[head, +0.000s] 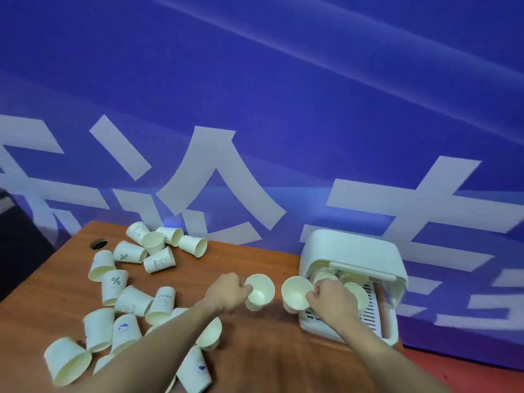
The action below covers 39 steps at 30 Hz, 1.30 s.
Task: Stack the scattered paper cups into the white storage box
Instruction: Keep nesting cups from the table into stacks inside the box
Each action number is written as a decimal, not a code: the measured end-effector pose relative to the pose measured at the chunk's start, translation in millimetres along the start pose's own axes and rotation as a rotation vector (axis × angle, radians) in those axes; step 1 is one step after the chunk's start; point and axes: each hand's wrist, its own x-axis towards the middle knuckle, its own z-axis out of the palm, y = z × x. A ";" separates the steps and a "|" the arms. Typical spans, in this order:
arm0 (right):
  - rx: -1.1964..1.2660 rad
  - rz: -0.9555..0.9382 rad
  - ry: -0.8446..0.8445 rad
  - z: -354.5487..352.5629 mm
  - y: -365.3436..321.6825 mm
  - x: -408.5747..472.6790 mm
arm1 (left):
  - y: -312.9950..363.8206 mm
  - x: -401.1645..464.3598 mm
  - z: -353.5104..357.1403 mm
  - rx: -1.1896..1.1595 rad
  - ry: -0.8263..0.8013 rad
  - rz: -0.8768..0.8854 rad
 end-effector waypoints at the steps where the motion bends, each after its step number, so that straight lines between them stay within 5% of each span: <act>1: 0.004 0.021 -0.001 -2.8 11.0 -3.8 | 11.1 -1.3 7.5 -0.006 -0.006 0.014; 21: 0.138 0.310 0.072 -35.5 191.9 -48.7 | 165.7 -2.3 118.5 -0.204 -0.104 0.109; 39: 0.180 0.356 -0.001 -29.0 250.0 -34.3 | 189.1 44.5 162.9 -0.062 -0.171 -0.019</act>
